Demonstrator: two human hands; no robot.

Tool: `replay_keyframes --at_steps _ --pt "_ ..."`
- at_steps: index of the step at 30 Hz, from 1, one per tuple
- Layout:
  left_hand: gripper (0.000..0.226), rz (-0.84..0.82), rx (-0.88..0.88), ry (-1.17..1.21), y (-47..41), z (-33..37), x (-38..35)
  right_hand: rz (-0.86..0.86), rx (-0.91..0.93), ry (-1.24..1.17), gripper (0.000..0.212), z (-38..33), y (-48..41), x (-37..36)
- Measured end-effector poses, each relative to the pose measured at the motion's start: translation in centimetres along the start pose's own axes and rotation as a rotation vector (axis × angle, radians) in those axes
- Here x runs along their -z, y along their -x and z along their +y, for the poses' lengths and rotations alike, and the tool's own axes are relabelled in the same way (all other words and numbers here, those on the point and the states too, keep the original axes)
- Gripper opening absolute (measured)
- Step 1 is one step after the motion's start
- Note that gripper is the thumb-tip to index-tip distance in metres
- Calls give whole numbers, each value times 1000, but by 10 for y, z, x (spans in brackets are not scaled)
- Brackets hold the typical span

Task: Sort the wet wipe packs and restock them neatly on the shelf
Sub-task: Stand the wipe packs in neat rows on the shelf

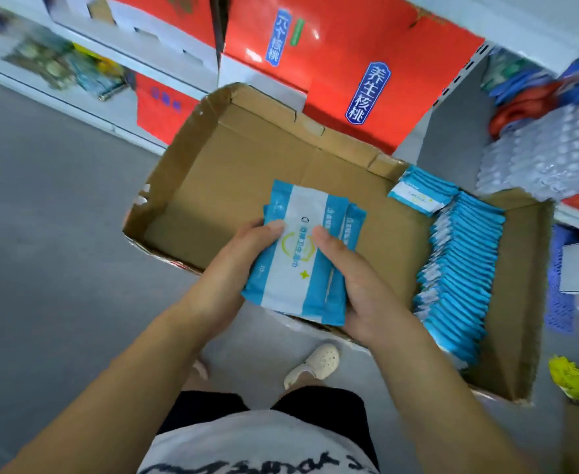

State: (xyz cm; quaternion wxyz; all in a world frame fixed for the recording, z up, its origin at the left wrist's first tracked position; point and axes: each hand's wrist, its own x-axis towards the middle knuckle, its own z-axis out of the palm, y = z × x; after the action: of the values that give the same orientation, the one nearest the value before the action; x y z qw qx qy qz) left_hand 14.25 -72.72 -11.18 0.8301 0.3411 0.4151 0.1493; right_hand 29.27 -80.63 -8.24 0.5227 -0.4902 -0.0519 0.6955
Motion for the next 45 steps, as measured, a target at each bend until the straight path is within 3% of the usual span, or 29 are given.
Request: replay_keyframes --at_steps 3,6,8,13,17,19,22,24,29,35,40,45 --pt "88 3 -22 -123 20 45 61 -24 94 -48 62 27 -18 -72" --pt "84 100 -86 -209 38 92 125 -62 140 -76 52 53 -38 -150" --pt "89 132 -108 -195 56 111 157 -72 152 -64 44 62 -51 -196" --pt "90 205 -135 -137 83 151 217 -117 142 106 54 70 -88 -268" --pt "95 249 -114 -33 84 176 254 -24 183 288 61 66 -122 -299" --pt "83 255 -116 -49 78 191 270 13 235 290 64 62 -143 -314" --pt "47 256 -130 -111 60 220 289 19 293 288 54 53 -178 -344" --pt "51 236 -136 -119 43 243 305 52 326 337 42 41 -202 -364" --pt "83 108 -150 -102 -17 322 333 188 462 411 25 -20 -253 -400" --pt "82 20 -205 -132 -69 419 357 311 590 417 20 -94 -307 -450" --pt "50 -50 -214 -183 -94 490 379 402 588 403 16 -141 -362 -482" --pt "36 2 -173 -121 -143 545 390 425 477 -41 13 -189 -411 -479"
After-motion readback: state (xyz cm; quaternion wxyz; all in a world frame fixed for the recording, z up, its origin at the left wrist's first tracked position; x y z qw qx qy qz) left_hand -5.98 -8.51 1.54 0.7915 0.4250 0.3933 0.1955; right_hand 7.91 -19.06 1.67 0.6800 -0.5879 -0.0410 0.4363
